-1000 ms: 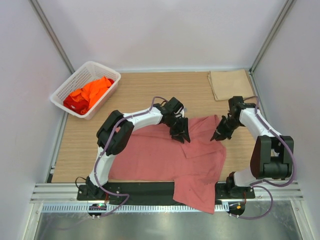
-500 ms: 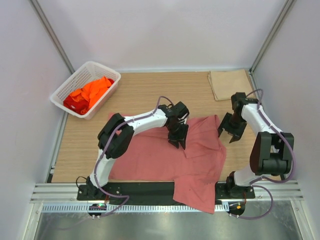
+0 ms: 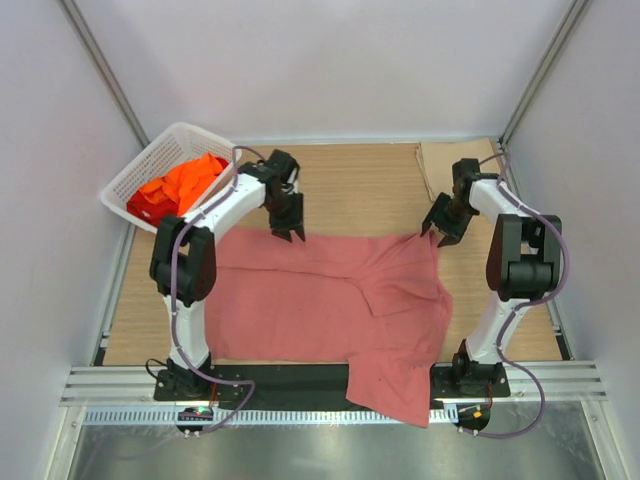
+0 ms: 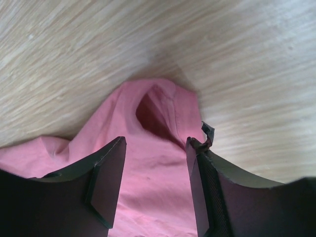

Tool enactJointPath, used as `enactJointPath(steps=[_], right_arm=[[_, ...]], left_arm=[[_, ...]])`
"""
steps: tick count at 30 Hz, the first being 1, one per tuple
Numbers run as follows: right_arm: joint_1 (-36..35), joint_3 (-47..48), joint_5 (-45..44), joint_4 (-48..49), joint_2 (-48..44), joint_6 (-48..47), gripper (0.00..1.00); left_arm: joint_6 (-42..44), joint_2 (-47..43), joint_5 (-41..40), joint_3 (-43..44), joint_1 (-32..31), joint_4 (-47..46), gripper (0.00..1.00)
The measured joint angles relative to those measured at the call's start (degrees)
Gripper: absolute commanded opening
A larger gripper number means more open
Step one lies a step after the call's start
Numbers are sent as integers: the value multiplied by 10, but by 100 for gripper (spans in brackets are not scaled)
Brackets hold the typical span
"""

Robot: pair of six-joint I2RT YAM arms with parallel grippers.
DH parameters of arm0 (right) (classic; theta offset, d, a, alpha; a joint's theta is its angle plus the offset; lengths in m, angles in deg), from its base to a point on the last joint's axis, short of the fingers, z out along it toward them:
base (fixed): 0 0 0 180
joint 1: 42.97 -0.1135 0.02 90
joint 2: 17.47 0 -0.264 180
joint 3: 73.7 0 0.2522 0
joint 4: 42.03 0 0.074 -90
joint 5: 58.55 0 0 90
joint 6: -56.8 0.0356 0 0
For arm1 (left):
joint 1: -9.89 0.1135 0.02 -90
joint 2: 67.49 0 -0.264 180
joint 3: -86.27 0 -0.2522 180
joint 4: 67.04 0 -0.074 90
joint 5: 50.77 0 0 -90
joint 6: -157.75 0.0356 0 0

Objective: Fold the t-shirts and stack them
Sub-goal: Fold the tshirt

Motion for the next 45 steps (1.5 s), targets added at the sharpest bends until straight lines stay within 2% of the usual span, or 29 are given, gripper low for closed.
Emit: enactJointPath(steps=[4,7,10,11,14,25,36,42,45], right_arm=[[0,19,4,11,34,6,50],[0,39,4,17,49,9,46],[0,55,0,18,57,8,28],[0,56,-2,18,58,8,13],[0,56,-17,13,59,6,1],[1,24,-82,41,58,-3,2],[-8,-19,-158,137,39,-13,2],[-35,17,-167,142,66,-14,2],[-57,79,-168,135,107,-18,1]], left_arm=[[20,0,-15,-27,90,10,40],[30,0,-30,-29,125,16,38],[31,5,-33,-29,147,15,36],[31,10,-34,-29,153,14,35],[31,32,-38,-29,169,13,35],[33,62,-66,-64,207,7,34],[31,64,-61,-64,220,7,33],[32,67,-62,-58,220,11,33],[33,75,-67,-45,222,18,33]])
